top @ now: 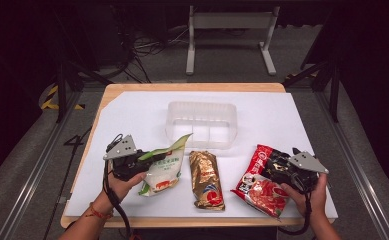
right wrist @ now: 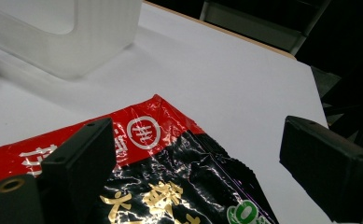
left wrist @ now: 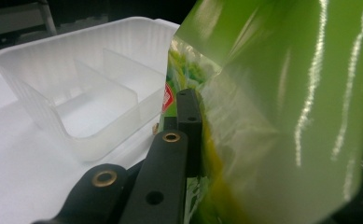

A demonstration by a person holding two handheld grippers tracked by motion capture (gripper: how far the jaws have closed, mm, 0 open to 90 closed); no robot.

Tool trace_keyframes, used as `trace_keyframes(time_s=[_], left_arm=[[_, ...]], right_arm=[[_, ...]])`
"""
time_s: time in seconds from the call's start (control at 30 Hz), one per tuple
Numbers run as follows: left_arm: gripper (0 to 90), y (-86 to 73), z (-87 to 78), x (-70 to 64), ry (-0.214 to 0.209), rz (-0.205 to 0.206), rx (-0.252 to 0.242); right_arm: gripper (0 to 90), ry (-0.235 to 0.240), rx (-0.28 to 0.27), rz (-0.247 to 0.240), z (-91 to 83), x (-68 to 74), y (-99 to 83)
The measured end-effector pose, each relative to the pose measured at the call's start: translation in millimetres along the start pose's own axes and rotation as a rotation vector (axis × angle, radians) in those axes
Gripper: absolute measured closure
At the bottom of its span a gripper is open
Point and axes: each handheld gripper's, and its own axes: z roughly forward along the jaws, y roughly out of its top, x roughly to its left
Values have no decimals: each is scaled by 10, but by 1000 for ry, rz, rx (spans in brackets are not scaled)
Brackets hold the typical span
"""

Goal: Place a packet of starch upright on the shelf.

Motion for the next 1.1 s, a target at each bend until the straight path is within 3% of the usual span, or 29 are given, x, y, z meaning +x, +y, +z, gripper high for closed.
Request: trace_keyframes(time_s=[0.43,0.6,0.7,0.97,1.1], left_arm=[[900,268,-83,66,56,8,-95],[900,373,-63,148,71,-17,-134],[900,463,-11,203,95,-14,-158],[900,615,207,331,125,-53,-195],[900,680,347,387,148,-63,-183]], right_arm=[[113,-1,-5,18,0,-14,3],[113,2,-2,21,4,-21,-1],[113,3,-1,21,7,-23,-4],[113,1,2,16,17,-23,-11],[113,3,3,9,14,-15,-10]])
